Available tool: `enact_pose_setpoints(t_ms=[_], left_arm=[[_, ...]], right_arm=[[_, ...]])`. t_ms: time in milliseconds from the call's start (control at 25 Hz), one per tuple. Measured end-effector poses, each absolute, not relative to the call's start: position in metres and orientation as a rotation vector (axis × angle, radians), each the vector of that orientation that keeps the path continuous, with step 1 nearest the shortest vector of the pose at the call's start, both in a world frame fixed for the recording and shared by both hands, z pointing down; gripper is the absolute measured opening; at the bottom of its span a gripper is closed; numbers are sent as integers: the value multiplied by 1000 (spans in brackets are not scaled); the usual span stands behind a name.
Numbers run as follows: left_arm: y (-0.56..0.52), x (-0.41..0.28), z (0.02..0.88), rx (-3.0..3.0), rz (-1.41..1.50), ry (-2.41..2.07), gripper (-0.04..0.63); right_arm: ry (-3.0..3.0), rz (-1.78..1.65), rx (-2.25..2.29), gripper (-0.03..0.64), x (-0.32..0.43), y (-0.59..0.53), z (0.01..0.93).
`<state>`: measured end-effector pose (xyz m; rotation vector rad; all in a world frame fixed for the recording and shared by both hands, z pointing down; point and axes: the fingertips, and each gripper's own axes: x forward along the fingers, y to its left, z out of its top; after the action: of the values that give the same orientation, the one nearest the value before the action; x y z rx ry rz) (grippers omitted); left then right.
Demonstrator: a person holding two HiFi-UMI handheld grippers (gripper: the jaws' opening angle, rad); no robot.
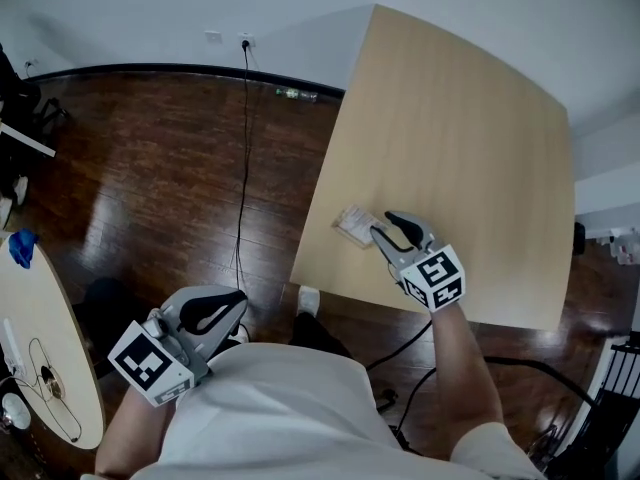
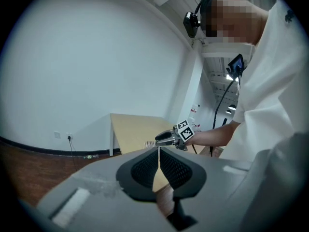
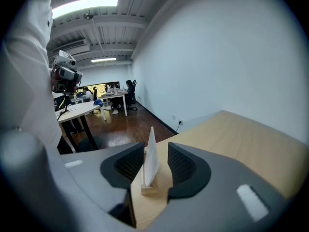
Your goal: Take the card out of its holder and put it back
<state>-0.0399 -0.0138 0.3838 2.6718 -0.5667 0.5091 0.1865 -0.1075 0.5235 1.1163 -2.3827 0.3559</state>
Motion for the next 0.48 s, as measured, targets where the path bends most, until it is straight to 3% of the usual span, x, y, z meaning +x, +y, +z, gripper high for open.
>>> enact_pose_setpoints(t_ms=[200,480], left_arm=[[-3,-58,379,2754,488,-475,15],[28,-123,378,2834,468,-365,11]], right_arm=[[-2303,303,1323,163,186,-70,485],[-2178,360,1569,167,128,38,457]])
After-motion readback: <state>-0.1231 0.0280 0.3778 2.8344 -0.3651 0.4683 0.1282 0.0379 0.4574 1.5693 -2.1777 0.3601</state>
